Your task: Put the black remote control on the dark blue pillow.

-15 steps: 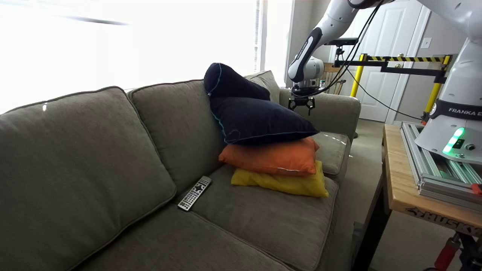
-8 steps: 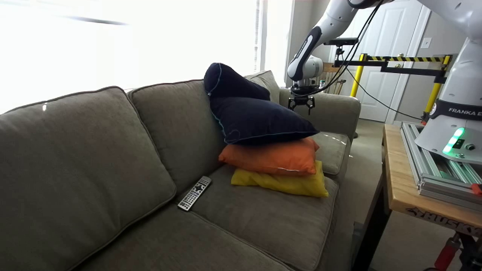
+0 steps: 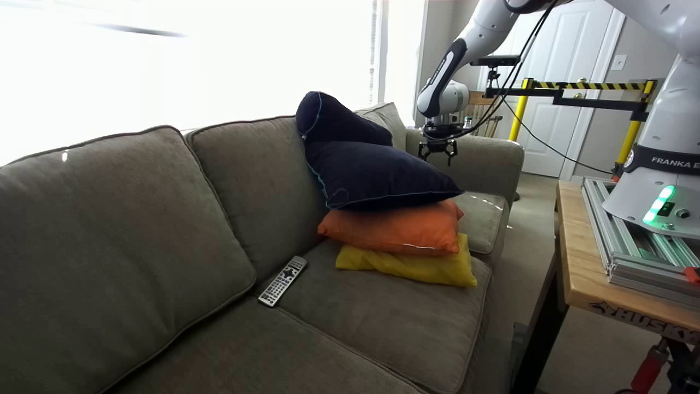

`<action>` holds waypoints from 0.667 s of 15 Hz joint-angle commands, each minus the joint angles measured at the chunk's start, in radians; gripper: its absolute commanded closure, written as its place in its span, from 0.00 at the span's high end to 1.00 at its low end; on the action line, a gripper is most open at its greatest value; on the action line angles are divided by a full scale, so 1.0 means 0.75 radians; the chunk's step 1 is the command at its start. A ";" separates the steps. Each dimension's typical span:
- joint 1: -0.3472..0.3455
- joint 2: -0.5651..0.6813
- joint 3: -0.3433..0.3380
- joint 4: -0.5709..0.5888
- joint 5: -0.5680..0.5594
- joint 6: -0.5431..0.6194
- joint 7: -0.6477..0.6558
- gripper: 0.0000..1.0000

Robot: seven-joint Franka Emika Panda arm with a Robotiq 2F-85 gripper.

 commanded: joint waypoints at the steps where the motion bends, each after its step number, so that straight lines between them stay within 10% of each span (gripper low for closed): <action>1: -0.017 0.055 0.009 0.017 0.005 0.084 -0.126 1.00; 10: -0.075 0.163 0.069 0.042 0.028 0.174 -0.297 1.00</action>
